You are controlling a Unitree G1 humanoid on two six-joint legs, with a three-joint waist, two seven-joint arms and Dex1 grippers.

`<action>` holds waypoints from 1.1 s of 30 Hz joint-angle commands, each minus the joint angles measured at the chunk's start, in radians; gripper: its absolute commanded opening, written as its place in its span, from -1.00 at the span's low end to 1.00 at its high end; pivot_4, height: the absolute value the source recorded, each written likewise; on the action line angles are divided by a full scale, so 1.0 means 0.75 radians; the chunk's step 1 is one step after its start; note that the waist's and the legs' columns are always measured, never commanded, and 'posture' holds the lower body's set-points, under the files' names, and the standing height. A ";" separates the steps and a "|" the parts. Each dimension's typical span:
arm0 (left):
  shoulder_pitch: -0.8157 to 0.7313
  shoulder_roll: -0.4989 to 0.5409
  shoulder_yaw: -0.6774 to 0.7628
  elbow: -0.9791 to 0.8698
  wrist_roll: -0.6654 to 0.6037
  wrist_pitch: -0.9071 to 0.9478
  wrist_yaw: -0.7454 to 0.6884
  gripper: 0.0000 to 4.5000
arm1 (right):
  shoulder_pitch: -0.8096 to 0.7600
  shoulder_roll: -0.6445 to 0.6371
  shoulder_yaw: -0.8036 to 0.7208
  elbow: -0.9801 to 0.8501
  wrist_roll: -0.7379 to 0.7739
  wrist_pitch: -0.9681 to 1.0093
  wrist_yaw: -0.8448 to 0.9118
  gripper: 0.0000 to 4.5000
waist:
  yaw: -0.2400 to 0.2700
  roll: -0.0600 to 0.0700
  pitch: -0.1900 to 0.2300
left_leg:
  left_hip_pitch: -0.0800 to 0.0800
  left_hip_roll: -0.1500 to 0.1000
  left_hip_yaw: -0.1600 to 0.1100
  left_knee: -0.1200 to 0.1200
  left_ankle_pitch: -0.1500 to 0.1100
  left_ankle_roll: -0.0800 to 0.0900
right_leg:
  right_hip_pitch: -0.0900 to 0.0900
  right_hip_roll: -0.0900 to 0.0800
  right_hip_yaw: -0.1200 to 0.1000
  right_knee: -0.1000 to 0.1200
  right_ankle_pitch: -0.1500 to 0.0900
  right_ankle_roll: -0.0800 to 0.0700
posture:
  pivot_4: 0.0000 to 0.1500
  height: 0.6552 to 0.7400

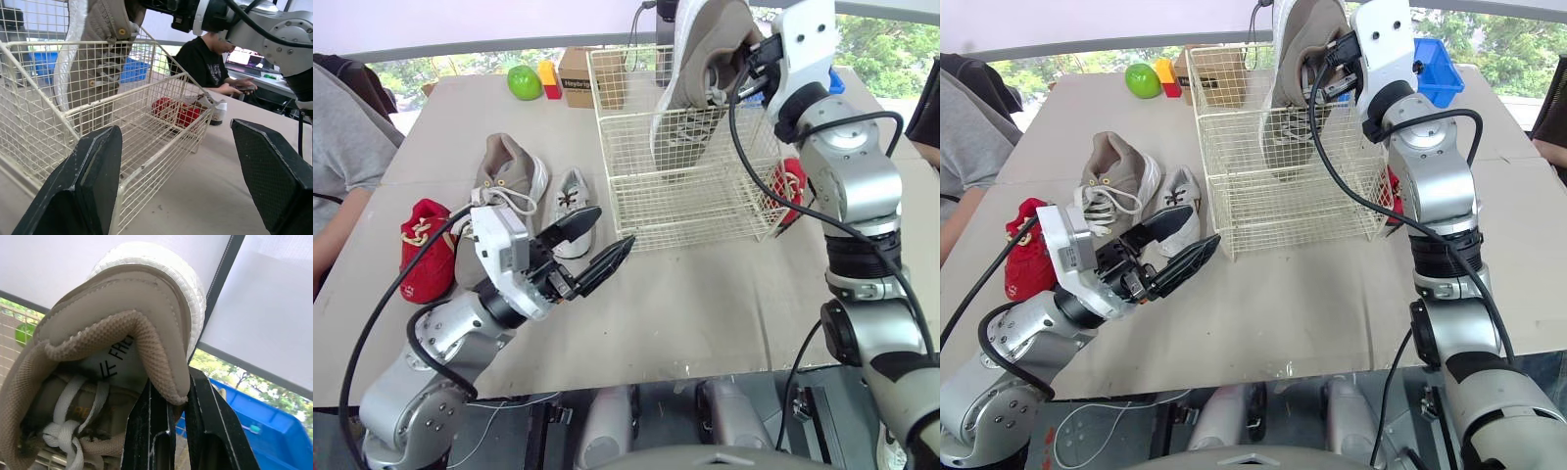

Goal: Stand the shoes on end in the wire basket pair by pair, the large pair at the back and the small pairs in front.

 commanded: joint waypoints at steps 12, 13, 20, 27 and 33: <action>-0.019 -0.024 -0.046 0.008 0.047 -0.059 -0.036 0.70 | -0.077 -0.075 0.035 -0.155 -0.170 -0.060 0.024 -0.99 | -0.001 0.000 0.000 | -0.001 0.000 0.000 -0.001 0.000 0.000 | 0.000 0.000 0.000 -0.001 0.000 0.000 | 1.00 1.00; -0.016 -0.026 -0.046 0.004 0.047 -0.060 -0.035 0.70 | -0.083 -0.076 0.028 -0.152 -0.171 -0.051 0.026 -0.99 | -0.001 0.000 0.000 | -0.001 0.000 0.000 -0.001 0.000 0.000 | 0.000 0.000 0.000 -0.001 0.000 0.000 | 1.00 1.00; 0.002 -0.027 -0.040 -0.012 0.046 -0.058 -0.030 0.70 | -0.134 -0.060 -0.025 -0.184 -0.143 0.171 0.027 -0.99 | 0.001 0.000 0.000 | -0.001 0.000 0.000 -0.001 0.000 0.000 | 0.000 0.000 0.000 -0.001 0.000 0.000 | 1.00 1.00; -0.017 -0.032 -0.056 0.001 0.057 -0.054 -0.023 0.70 | -0.131 -0.073 0.015 -0.222 -0.164 0.422 0.034 -0.99 | 0.002 0.000 0.000 | -0.001 0.000 -0.001 -0.001 0.000 0.000 | 0.000 0.000 -0.001 -0.001 0.000 0.000 | 1.00 1.00; -0.052 -0.056 -0.095 0.027 0.085 -0.060 -0.014 0.70 | -0.198 -0.048 0.002 -0.229 -0.174 0.524 -0.005 -0.99 | 0.000 0.000 0.000 | -0.001 0.000 0.000 -0.001 0.000 0.000 | 0.000 0.000 -0.001 -0.001 0.000 0.000 | 1.00 1.00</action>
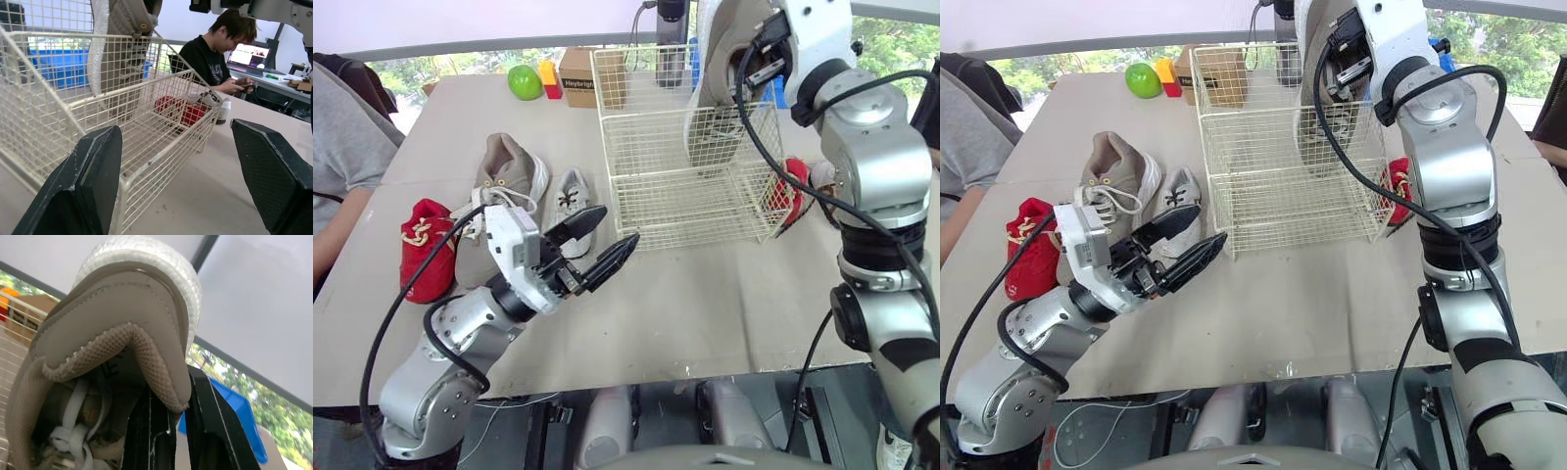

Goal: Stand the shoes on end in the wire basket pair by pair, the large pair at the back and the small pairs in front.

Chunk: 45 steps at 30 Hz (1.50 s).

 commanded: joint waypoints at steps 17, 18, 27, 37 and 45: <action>-0.073 -0.065 -0.086 0.034 0.097 -0.060 -0.017 0.70 | 0.052 -0.102 -0.149 0.089 0.183 -0.027 0.223 0.57 | 0.000 0.000 0.000 | 0.001 0.000 0.000 0.000 0.000 0.000 | 0.001 0.000 0.000 0.000 0.000 0.000 | 1.00 1.00; -0.072 -0.066 -0.087 0.030 0.098 -0.058 -0.014 0.70 | 0.067 -0.125 -0.163 0.073 0.201 -0.037 0.246 0.70 | 0.001 0.000 0.000 | 0.000 0.000 0.000 0.000 0.000 0.000 | 0.001 0.001 0.000 0.000 0.000 0.000 | 1.00 1.00; -0.107 -0.050 -0.077 0.053 0.043 -0.013 -0.021 0.70 | 0.293 -0.341 -0.337 -0.186 0.423 0.052 0.453 0.70 | 0.001 -0.001 0.000 | 0.000 0.000 -0.001 0.000 0.000 0.000 | 0.001 0.000 0.000 -0.001 0.000 0.000 | 1.00 1.00; -0.153 -0.026 0.133 0.149 -0.176 0.067 0.056 0.70 | 0.697 -0.491 -0.447 -0.207 0.494 -0.193 0.582 0.70 | 0.001 -0.001 0.000 | 0.001 -0.001 0.000 0.000 0.000 0.000 | 0.002 0.001 0.001 -0.002 0.000 0.001 | 1.00 1.00; -0.153 -0.016 0.201 0.199 -0.168 0.050 0.077 0.70 | 0.901 -0.482 -0.300 -0.402 0.562 -0.231 0.651 0.70 | -0.004 -0.002 -0.001 | 0.002 0.000 -0.001 0.001 0.000 0.000 | 0.002 0.003 0.001 -0.001 0.000 0.001 | 1.00 1.00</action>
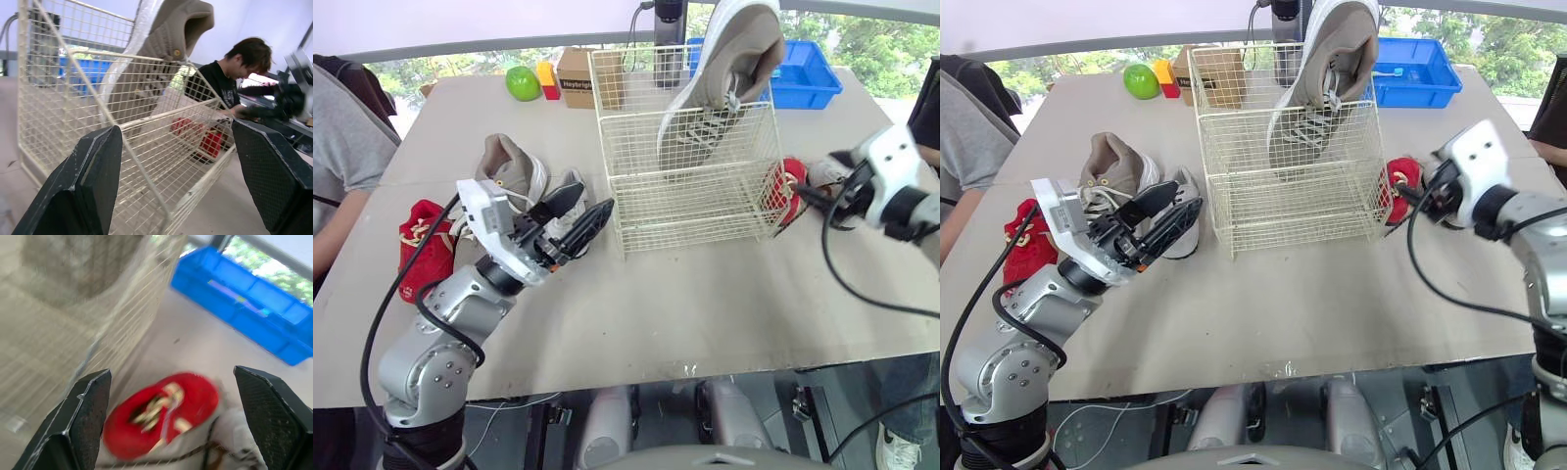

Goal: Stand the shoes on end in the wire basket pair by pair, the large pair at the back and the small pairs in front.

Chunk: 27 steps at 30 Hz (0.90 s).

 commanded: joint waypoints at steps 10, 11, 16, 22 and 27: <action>-0.012 0.295 0.359 0.338 0.010 0.106 0.019 0.70 | 0.145 0.008 -0.136 -0.214 0.234 -0.085 0.152 0.70 | 0.014 -0.002 0.001 | 0.000 0.000 -0.001 0.000 0.000 0.000 | 0.000 0.000 -0.001 -0.001 -0.001 -0.001 | 1.00 1.00; -0.015 0.354 0.385 0.412 0.033 0.140 0.017 0.70 | 0.170 0.002 -0.167 -0.273 0.326 -0.096 0.231 0.70 | 0.018 -0.002 0.001 | -0.001 0.000 -0.001 0.000 0.000 0.000 | 0.000 0.000 -0.002 -0.003 -0.001 -0.001 | 1.00 1.00; -0.032 0.595 0.415 0.637 0.081 0.340 -0.009 0.70 | 0.121 0.048 -0.133 -0.491 0.750 -0.055 0.348 0.70 | -0.005 -0.003 0.002 | 0.001 0.004 -0.001 -0.002 0.000 0.000 | 0.000 0.000 -0.003 -0.003 -0.001 -0.001 | 1.00 1.00; -0.173 0.796 0.365 0.881 0.066 0.603 -0.117 0.70 | 0.005 0.135 0.085 -0.513 0.757 -0.106 0.315 0.70 | 0.005 -0.008 0.002 | 0.001 0.008 -0.001 -0.001 0.000 -0.001 | 0.000 -0.002 -0.006 -0.002 -0.001 -0.001 | 1.00 1.00; -0.545 0.866 0.005 1.239 0.301 0.521 -0.339 0.70 | 0.029 0.158 0.198 -0.510 0.654 -0.193 0.319 0.70 | 0.034 -0.009 0.001 | -0.001 0.001 -0.001 -0.001 0.000 -0.001 | 0.000 -0.008 -0.010 -0.003 -0.001 -0.002 | 1.00 1.00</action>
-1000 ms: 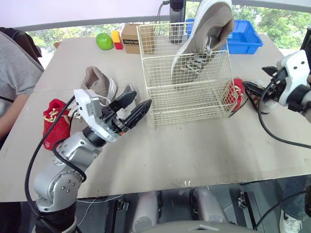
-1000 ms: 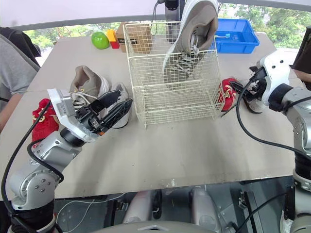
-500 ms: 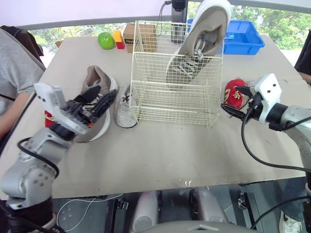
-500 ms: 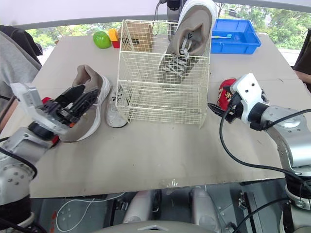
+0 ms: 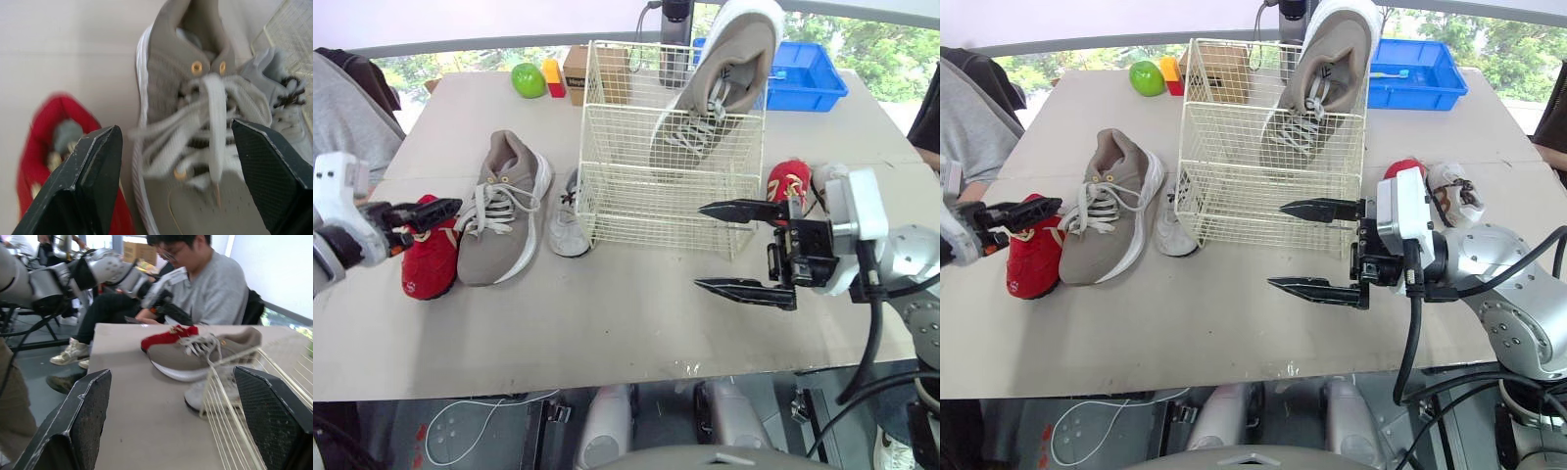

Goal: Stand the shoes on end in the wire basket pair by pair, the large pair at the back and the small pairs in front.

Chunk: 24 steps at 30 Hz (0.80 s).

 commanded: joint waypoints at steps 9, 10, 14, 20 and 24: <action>-0.759 -0.172 -0.811 1.027 0.787 -0.507 -0.584 0.70 | 0.072 -0.028 0.026 -0.092 -0.042 -0.064 -0.112 0.70 | 0.013 -0.002 -0.002 | -0.002 -0.002 0.004 0.001 0.000 0.000 | 0.002 0.004 -0.001 0.000 0.000 0.000 | 1.00 1.00; -0.783 -0.198 -0.824 1.104 0.825 -0.551 -0.603 0.70 | 0.084 -0.038 0.023 -0.108 -0.044 -0.058 -0.128 0.70 | 0.014 -0.002 -0.002 | -0.001 -0.002 0.004 0.001 0.000 0.000 | 0.002 0.004 -0.001 0.000 0.000 0.000 | 1.00 1.00; -0.871 -0.261 -0.785 1.285 0.878 -0.618 -0.708 -0.05 | 0.130 -0.075 0.000 -0.153 -0.040 -0.044 -0.182 0.74 | 0.015 0.000 -0.004 | 0.000 -0.002 0.004 0.002 0.000 0.000 | 0.002 0.004 -0.001 0.004 0.000 0.000 | 1.00 1.00; -0.928 -0.249 -0.651 1.311 0.859 -0.566 -0.763 -0.89 | 0.160 -0.106 -0.008 -0.164 -0.042 -0.049 -0.234 0.74 | 0.014 0.000 -0.004 | 0.000 -0.002 0.003 0.005 0.000 0.001 | 0.003 0.003 -0.001 0.005 0.000 0.000 | 1.00 1.00; -0.904 -0.205 -0.534 1.182 0.794 -0.461 -0.776 -0.89 | 0.165 -0.112 0.011 -0.137 -0.066 -0.066 -0.230 0.74 | 0.011 -0.002 -0.003 | -0.002 -0.002 0.003 0.005 0.000 0.001 | 0.003 0.003 -0.001 0.005 0.001 0.001 | 1.00 1.00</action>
